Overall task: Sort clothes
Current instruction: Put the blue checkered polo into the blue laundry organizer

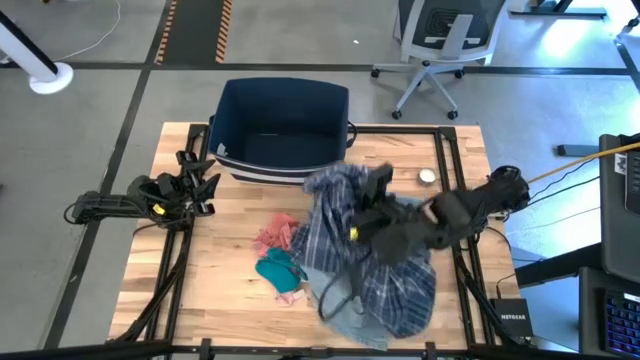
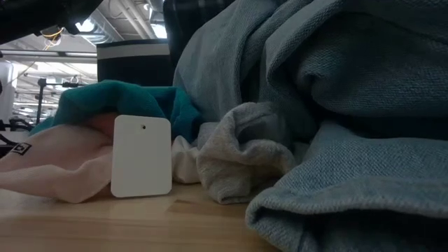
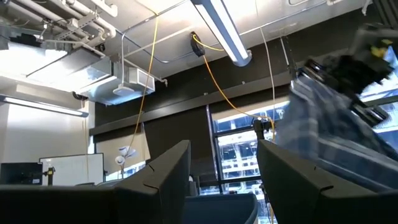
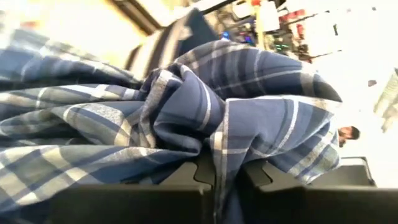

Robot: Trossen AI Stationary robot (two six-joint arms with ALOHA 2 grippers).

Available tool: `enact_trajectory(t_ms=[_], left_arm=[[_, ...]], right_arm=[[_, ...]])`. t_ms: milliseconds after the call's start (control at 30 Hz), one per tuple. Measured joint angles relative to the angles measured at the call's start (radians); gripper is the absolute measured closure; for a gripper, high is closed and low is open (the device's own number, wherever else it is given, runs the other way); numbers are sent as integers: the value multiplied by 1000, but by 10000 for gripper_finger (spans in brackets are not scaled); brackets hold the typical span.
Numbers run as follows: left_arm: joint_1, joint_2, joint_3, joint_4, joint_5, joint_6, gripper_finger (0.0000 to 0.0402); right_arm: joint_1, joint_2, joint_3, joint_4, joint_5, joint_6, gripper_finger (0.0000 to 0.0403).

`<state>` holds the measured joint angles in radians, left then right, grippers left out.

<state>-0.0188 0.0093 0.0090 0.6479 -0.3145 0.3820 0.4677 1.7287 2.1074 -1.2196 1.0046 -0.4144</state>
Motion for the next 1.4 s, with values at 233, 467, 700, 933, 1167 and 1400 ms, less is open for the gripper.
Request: enact_trajectory(t_ms=[233, 467, 700, 933, 1167, 1400], left_arm=[[0, 0, 0, 0, 0, 0, 222], [0, 0, 0, 1, 0, 0, 222], [0, 0, 0, 2, 0, -4, 222], [0, 0, 0, 1, 0, 14, 222], [0, 0, 0, 4, 0, 19, 222], [0, 0, 0, 4, 0, 23, 222]], right_arm=[[-165, 0, 173, 193, -36, -329, 385], [-368, -1, 227, 610, -278, -596, 384], [-572, 65, 227, 832, -473, -614, 380], [-701, 201, 226, 865, -529, -586, 378], [-766, 335, 226, 862, -604, -498, 378], [-770, 400, 226, 851, -595, -506, 377]])
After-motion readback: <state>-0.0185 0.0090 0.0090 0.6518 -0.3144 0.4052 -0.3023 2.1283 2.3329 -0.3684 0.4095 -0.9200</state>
